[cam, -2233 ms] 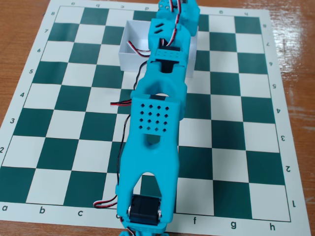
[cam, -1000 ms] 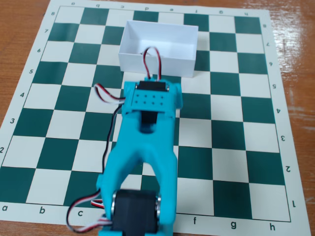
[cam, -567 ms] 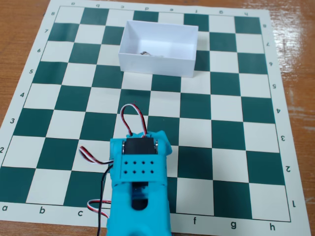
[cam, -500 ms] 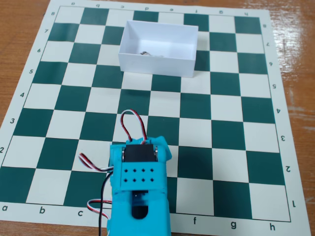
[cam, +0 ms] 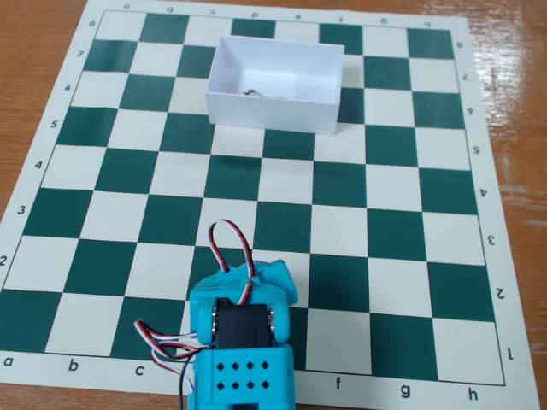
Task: Grab the toy horse and put it in the box.
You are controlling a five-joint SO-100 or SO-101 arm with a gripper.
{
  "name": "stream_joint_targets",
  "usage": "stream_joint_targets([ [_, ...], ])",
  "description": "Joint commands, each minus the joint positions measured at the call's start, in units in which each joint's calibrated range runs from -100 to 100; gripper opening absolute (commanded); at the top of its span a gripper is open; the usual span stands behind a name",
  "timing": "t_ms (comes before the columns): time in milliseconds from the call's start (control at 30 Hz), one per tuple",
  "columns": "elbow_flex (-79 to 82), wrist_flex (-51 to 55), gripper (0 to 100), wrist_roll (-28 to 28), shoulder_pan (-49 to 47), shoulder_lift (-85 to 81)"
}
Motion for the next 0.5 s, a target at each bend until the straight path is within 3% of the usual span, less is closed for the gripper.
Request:
stream_joint_targets([
  [0, 0.36, 0.14, 0, 0.05, -0.47, -1.61],
  [467, 0.36, 0.72, 0, -0.29, 1.75, -1.43],
])
